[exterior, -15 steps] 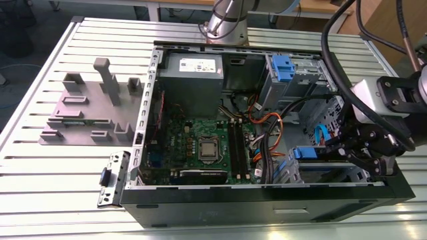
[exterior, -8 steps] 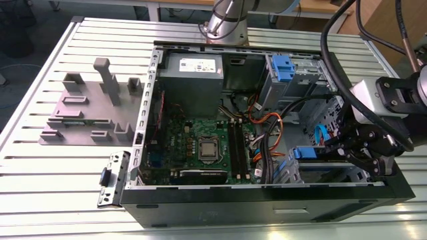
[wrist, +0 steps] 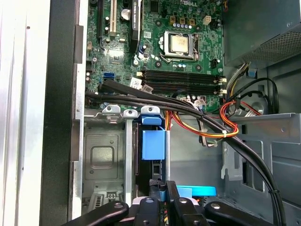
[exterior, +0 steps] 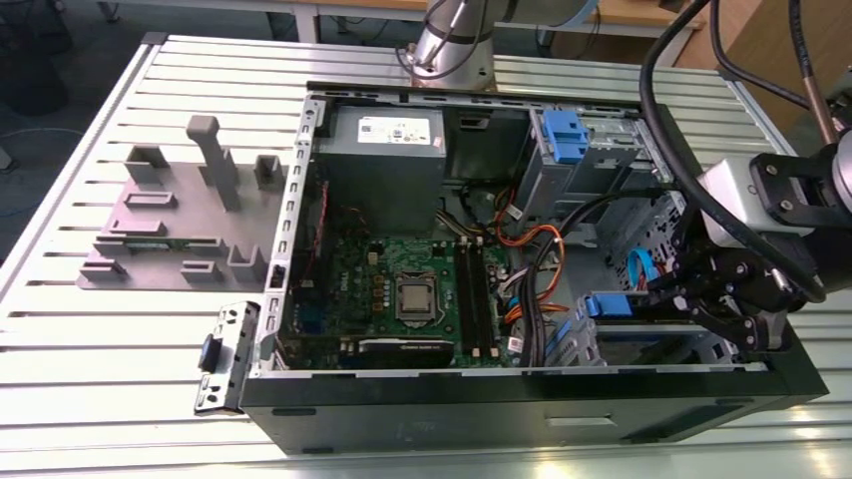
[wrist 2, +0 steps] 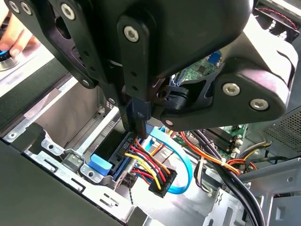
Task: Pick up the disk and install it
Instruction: 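Insert the second disk wire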
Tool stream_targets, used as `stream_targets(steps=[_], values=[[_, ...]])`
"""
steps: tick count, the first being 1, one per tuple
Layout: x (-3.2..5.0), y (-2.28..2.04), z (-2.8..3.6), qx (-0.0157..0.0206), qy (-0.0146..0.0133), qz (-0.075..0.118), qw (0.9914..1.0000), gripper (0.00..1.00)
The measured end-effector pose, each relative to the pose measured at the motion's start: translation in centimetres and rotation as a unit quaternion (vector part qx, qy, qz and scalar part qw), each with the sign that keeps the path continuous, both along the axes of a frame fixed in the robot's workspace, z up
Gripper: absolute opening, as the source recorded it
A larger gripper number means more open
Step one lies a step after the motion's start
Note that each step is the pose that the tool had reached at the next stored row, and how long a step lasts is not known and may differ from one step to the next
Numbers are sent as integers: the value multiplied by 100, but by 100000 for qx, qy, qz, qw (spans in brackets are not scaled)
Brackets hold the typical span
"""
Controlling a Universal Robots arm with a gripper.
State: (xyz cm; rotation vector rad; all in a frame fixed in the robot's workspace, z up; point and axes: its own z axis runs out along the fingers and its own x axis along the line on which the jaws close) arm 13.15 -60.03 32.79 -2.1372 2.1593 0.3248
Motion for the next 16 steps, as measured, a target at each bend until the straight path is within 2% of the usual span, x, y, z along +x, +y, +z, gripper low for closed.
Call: stream_targets(steps=[4,12,16], values=[[0,0,8,37,-2,-2,100000,18],[0,0,95,18,0,1,100000,18],[0,0,105,26,0,0,100000,18]])
